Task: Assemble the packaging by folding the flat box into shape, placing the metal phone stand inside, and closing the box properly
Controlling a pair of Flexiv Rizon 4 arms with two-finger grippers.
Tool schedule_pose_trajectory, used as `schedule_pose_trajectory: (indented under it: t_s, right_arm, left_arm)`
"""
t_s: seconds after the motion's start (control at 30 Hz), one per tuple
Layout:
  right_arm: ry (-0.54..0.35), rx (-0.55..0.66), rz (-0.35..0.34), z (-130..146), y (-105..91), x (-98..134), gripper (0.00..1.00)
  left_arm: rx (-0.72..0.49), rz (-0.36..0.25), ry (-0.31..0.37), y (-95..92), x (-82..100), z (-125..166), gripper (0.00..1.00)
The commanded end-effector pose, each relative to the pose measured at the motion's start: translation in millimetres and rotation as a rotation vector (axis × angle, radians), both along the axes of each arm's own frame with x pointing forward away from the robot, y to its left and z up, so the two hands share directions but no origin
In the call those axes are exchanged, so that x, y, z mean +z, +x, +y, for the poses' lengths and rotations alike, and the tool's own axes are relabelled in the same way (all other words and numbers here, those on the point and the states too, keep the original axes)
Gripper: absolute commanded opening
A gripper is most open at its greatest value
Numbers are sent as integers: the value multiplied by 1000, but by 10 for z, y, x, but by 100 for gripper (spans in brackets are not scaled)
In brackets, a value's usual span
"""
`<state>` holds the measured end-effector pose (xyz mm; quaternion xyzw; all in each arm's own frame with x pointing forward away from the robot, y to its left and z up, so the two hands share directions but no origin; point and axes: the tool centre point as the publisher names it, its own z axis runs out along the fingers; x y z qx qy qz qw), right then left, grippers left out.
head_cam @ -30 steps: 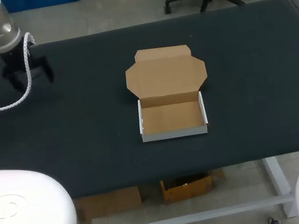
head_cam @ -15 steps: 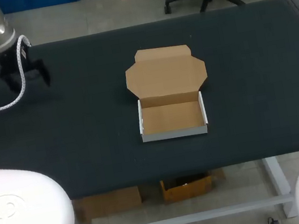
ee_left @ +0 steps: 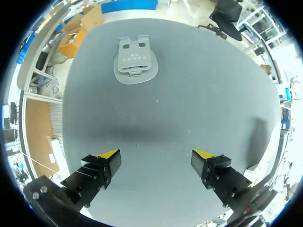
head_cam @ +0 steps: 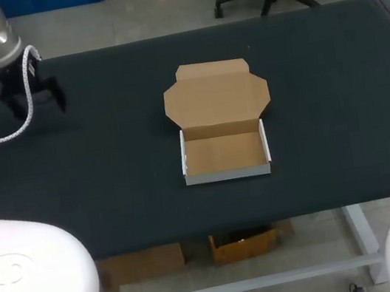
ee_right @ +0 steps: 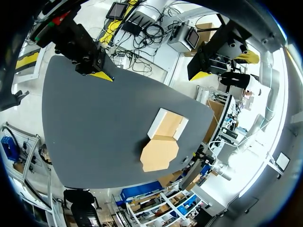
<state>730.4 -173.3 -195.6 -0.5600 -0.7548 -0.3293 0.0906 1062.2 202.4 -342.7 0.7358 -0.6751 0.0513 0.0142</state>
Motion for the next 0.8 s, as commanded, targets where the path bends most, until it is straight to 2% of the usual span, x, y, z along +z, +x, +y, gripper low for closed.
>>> schedule_pose_trajectory:
  t_s: [0.03, 0.3, 0.5, 0.8]
  right_arm:
    - [2, 1, 0, -7, -9, 9, 100]
    - [2, 1, 0, -7, -9, 9, 100]
    - [2, 1, 0, -7, -9, 9, 100]
    - [2, 1, 0, -7, -9, 9, 100]
  left_arm:
    - [-5, -4, 31, 11, 19, -57, 100]
    - [5, 1, 69, 158, -53, -4, 100]
    - [8, 3, 50, 280, -147, 52, 100]
    - [-11, -3, 21, 390, -176, 106, 100]
